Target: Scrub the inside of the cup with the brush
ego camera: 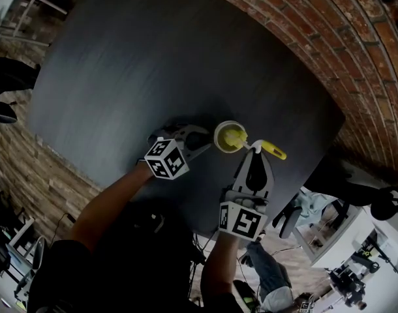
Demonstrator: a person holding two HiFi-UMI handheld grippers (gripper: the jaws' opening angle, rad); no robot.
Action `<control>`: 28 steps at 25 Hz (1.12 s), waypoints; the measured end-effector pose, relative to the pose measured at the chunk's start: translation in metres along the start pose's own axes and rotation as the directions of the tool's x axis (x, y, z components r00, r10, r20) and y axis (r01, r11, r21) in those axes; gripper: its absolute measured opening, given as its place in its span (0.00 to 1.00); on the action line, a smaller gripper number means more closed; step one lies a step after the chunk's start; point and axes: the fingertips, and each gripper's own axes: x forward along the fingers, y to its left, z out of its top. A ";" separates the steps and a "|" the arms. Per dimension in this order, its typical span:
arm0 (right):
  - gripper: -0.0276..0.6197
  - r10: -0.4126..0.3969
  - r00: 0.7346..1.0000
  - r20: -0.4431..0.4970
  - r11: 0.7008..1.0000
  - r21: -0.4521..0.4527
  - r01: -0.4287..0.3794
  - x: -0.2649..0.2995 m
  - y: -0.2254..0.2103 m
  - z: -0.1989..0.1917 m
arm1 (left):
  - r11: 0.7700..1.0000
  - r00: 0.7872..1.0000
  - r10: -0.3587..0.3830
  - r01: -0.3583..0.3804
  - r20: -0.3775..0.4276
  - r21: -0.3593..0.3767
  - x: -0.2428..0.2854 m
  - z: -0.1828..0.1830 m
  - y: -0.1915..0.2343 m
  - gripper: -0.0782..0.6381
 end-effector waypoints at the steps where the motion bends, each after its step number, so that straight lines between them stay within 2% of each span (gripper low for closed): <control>1: 0.11 -0.022 0.999 0.029 1.000 0.001 0.022 0.002 0.000 0.000 | 1.000 1.000 -0.001 0.001 0.000 0.000 0.000 0.000 0.000 0.22; 5: 0.11 -0.092 0.990 0.107 0.993 0.080 0.084 0.011 0.001 0.002 | 1.000 1.000 -0.001 0.001 0.000 0.000 0.000 0.000 0.000 0.22; 9: 0.11 -0.138 0.983 0.125 0.975 0.192 0.112 0.018 -0.003 0.001 | 1.000 1.000 -0.001 0.001 0.003 0.000 0.001 0.001 0.000 0.22; 14: 0.11 -0.111 0.985 0.133 0.959 0.276 0.071 0.024 0.002 0.002 | 1.000 1.000 -0.003 0.003 0.006 0.001 -0.002 0.000 0.000 0.22; 17: 0.11 -0.072 0.990 0.121 0.962 0.270 0.037 0.024 0.006 0.001 | 1.000 1.000 -0.005 0.005 0.007 0.002 -0.001 0.000 0.000 0.22; 24: 0.11 0.029 0.999 0.043 0.985 0.170 -0.036 0.021 0.016 0.001 | 1.000 1.000 -0.008 0.008 0.007 0.001 0.000 0.001 0.001 0.22; 28: 0.11 0.042 0.999 0.005 0.994 0.105 -0.042 0.014 0.016 -0.001 | 1.000 1.000 -0.008 0.008 0.008 0.001 0.001 0.000 0.001 0.22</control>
